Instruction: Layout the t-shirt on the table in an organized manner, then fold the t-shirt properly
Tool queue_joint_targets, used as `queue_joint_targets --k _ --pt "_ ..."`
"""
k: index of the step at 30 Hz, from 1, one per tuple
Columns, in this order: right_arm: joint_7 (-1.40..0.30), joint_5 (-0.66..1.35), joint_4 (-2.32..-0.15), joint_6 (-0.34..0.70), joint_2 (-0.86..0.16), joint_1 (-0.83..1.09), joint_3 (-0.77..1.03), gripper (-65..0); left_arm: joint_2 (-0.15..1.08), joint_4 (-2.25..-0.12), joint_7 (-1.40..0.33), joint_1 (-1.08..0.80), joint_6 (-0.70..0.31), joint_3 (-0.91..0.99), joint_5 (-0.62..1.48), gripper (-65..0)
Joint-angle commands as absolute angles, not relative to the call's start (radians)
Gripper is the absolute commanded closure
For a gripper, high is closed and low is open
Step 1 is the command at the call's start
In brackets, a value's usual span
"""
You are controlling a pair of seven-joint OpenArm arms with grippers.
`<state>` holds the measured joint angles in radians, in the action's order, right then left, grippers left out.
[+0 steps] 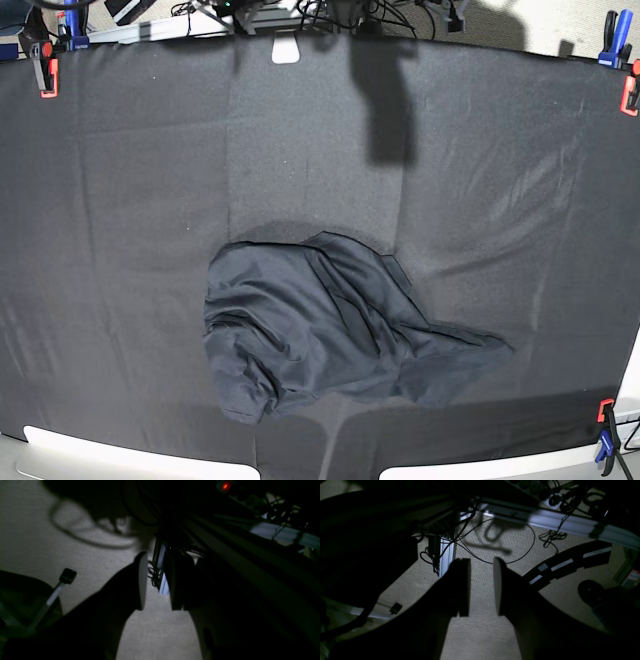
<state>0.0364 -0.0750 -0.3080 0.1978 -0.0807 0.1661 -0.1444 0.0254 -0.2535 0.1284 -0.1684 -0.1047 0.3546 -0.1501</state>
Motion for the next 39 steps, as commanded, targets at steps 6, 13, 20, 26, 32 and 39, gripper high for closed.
queue_joint_targets --k 6,13,20,26,32,39 --pt "0.057 -0.069 -0.312 0.198 -0.083 0.169 -0.146 -15.6 0.026 -0.261 0.135 -0.189 -0.105 0.356 -0.146 -14.6" --pt "0.063 -0.069 -0.312 0.198 -0.083 0.17 -0.146 -15.6 0.026 -0.32 0.131 -0.224 -0.105 0.356 -0.145 -14.6" --pt "0.064 -0.072 -0.312 0.198 -0.083 0.17 -0.146 -15.6 0.025 -0.368 0.128 -0.262 -0.105 0.356 -0.145 -14.6" --pt "0.067 -0.072 -0.361 0.198 -0.083 0.216 -0.146 -15.6 0.025 -0.413 0.12 -0.301 -0.105 0.356 -0.139 -14.6" --pt "0.062 -0.071 -0.543 0.214 -0.103 0.346 -0.146 -15.6 0.025 -0.554 0.098 -0.403 -0.148 0.356 -0.075 -14.6" --pt "-0.011 0.081 -0.863 0.244 -0.169 0.553 -0.146 -15.6 0.027 -0.886 0.07 -0.603 -0.248 0.356 0.052 -14.6"
